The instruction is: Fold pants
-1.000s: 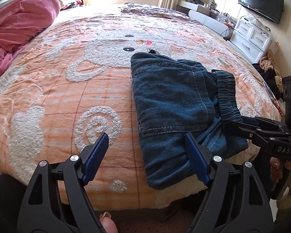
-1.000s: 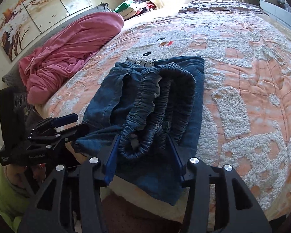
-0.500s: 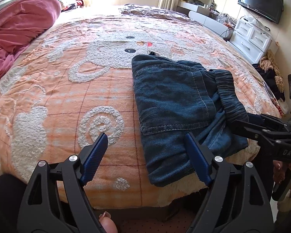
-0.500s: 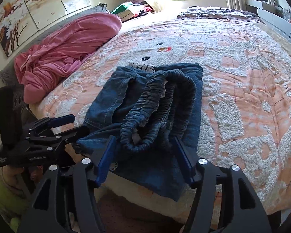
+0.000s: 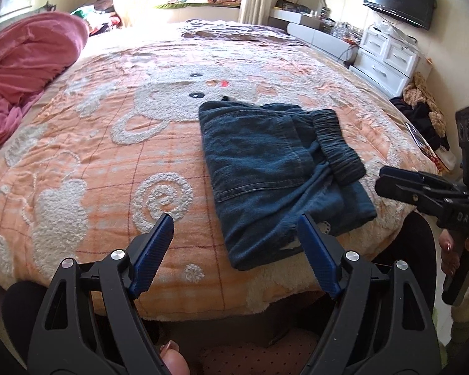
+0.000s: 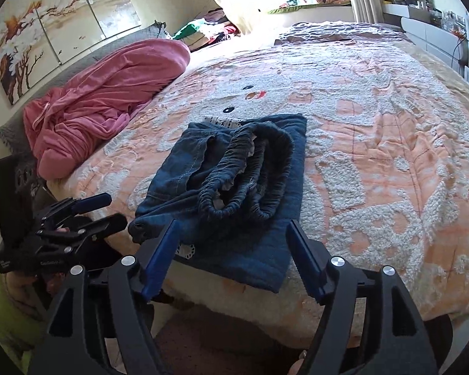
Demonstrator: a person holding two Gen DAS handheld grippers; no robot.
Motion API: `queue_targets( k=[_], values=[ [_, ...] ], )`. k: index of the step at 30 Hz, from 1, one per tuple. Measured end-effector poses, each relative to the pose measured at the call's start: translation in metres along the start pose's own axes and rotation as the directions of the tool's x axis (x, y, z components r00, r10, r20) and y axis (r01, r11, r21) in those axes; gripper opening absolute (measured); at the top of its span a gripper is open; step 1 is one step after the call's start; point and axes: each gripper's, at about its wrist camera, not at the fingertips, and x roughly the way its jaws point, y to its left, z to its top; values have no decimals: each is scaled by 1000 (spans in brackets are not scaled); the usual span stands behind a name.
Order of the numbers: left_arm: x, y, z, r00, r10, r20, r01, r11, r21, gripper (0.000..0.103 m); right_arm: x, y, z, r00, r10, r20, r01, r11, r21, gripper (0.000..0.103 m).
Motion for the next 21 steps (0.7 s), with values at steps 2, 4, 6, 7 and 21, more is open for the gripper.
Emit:
queue_targets(
  k=[2, 4, 6, 7, 21],
  values=[
    [0, -8, -1, 1000, -20, 1, 20, 999, 28, 74, -2, -1, 2, 1000, -2, 6, 2, 1000, 8, 73],
    [0, -19, -1, 1000, -25, 6, 25, 998, 60, 74, -4, -4, 3, 1000, -22, 15, 21, 1000, 17, 75],
    [2, -29, 1, 999, -31, 16, 29, 995, 98, 74, -4, -7, 2, 999, -44, 13, 44, 999, 25, 76],
    [3, -34, 1, 999, -26, 26, 23, 993, 116, 71, -4, -10, 0, 998, -59, 14, 58, 998, 34, 76],
    [40, -62, -22, 999, 37, -26, -27, 948, 316, 26, 15, -37, 18, 996, -83, -13, 84, 990, 113, 78]
  ],
)
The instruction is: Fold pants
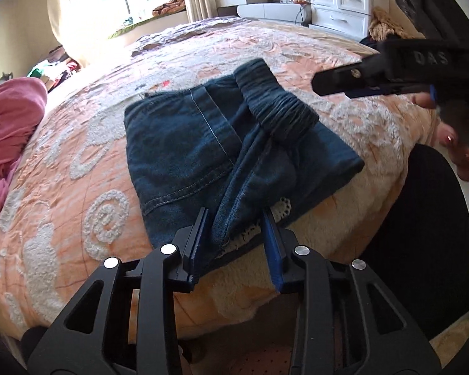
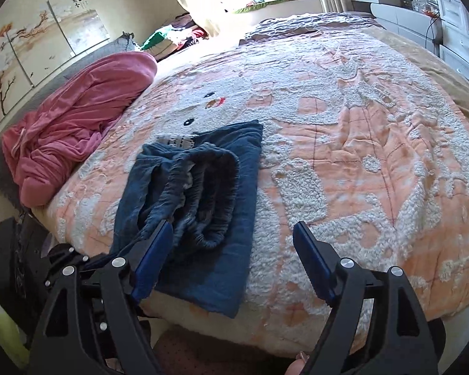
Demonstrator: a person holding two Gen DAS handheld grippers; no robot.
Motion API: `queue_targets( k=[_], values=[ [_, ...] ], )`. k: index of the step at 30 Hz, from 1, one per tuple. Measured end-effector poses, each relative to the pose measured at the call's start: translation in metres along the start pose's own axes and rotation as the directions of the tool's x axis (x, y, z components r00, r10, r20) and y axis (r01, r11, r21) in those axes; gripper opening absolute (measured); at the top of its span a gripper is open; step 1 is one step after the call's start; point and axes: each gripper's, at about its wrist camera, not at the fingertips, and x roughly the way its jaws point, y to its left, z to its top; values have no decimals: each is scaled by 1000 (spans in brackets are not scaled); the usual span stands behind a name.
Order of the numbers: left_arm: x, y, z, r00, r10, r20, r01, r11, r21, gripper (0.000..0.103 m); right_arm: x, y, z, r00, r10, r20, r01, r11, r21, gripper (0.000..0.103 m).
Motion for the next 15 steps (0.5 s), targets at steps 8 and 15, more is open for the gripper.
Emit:
queue_targets(
  k=[8, 15],
  values=[
    [-33, 26, 8, 996, -63, 60, 68, 994, -85, 56, -4, -4, 1, 1000, -5, 16, 5, 1000, -9, 78],
    [-57, 54, 18, 994, -15, 111, 34, 984, -176, 74, -26, 10, -1, 997, -12, 80, 17, 998, -55, 81]
  ],
)
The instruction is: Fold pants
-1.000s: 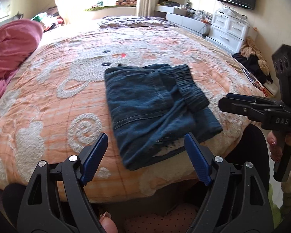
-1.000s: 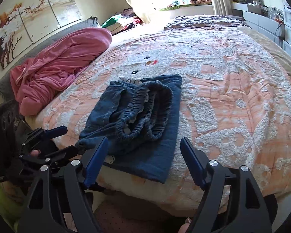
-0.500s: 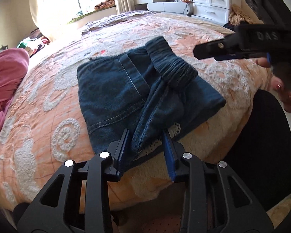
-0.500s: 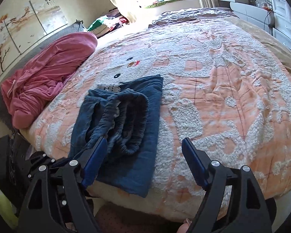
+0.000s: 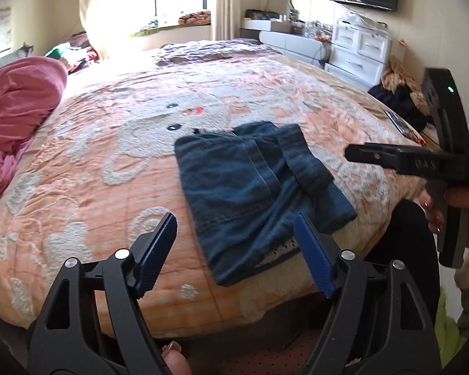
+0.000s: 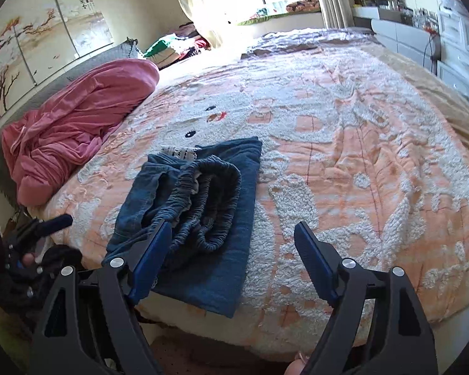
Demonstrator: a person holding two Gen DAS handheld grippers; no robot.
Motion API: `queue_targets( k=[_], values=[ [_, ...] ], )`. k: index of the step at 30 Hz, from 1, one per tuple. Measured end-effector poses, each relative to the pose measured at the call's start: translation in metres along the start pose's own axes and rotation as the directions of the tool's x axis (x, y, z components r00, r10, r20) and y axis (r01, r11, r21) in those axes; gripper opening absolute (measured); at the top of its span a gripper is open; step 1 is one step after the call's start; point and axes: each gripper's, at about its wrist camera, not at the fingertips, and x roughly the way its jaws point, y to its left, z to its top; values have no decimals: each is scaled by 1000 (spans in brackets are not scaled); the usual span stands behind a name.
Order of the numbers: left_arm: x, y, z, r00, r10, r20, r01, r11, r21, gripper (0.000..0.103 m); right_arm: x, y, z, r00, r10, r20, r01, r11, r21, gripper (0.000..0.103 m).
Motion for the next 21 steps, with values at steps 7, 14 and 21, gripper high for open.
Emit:
queue_targets(
  k=[7, 14, 21],
  values=[
    [-11, 19, 12, 1000, 10, 19, -8, 995, -101, 92, -20, 11, 5, 996, -45, 72, 49, 997, -62, 90],
    [-2, 34, 23, 1000, 15, 11, -13, 987, -163, 93, -27, 11, 13, 988, -92, 126, 103, 991, -82, 96],
    [27, 45, 29, 999, 28, -41, -37, 976, -214, 93, -8, 0, 21, 988, -115, 99, 123, 989, -82, 96]
  ],
)
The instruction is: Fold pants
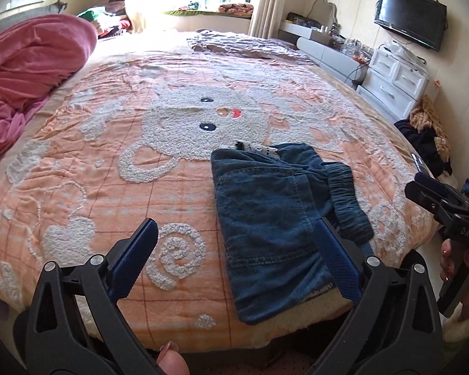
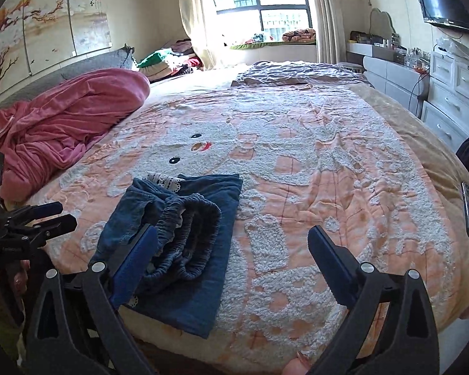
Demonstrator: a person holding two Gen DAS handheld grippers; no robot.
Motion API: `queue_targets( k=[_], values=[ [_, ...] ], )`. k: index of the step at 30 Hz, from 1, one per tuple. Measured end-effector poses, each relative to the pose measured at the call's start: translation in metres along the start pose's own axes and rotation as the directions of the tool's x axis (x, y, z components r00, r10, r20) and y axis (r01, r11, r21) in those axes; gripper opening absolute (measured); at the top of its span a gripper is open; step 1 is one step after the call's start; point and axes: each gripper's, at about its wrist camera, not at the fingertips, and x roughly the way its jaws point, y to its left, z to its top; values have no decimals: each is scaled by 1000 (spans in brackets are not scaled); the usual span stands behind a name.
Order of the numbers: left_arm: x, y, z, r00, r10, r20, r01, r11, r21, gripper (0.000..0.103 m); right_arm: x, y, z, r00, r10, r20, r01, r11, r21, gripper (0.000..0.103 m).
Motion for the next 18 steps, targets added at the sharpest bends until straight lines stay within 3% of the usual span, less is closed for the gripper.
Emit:
queue_targets(
  k=[18],
  values=[
    [74, 6, 1, 993, -21, -119, 17, 999, -32, 93, 72, -12, -4, 989, 32, -142, -33, 999, -7, 95]
  ],
)
